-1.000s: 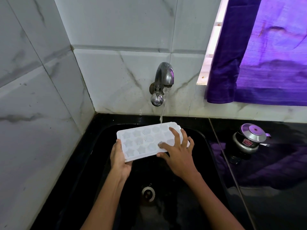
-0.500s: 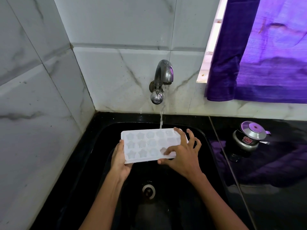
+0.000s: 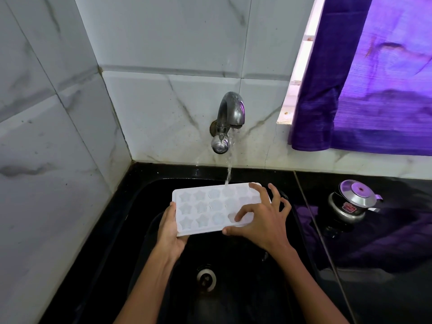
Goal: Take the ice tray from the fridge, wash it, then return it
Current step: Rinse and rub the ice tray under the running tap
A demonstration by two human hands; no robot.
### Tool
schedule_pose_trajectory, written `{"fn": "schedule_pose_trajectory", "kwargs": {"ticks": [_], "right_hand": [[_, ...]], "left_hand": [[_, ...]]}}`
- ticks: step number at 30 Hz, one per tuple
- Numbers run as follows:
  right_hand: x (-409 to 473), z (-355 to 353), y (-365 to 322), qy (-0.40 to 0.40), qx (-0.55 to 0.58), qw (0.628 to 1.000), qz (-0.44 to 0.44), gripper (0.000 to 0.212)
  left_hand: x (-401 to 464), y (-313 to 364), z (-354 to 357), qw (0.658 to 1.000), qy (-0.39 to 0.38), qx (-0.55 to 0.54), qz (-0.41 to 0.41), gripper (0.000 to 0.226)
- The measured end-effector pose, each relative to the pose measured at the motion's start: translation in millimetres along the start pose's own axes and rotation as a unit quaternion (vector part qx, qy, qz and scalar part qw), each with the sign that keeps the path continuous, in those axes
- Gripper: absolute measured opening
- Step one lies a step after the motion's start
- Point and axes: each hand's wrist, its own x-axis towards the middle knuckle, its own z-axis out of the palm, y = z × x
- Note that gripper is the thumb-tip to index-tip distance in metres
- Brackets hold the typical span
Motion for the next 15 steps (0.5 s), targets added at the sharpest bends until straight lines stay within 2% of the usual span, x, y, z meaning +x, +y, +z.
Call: {"fn": "schedule_pose_trajectory", "kwargs": {"ticks": [4, 9, 12, 15], "right_hand": [[10.3, -5.5, -3.5, -0.014, 0.052, 0.998, 0.016, 0.064], [33.5, 2.3, -9.5, -0.059, 0.019, 0.998, -0.008, 0.047], [38.7, 9.8, -11.5, -0.106, -0.008, 0.994, -0.024, 0.047], [40.4, 10.3, -15.6, -0.11, -0.047, 0.992, -0.038, 0.047]], "left_hand": [[1.8, -2.1, 7.9, 1.0, -0.017, 0.006, -0.006, 0.042], [-0.6, -7.8, 14.8, 0.999, -0.044, 0.012, -0.018, 0.042], [-0.5, -9.7, 12.0, 0.998, -0.059, 0.017, -0.018, 0.045], [-1.1, -9.6, 7.9, 0.998, -0.06, 0.018, -0.016, 0.046]]}}
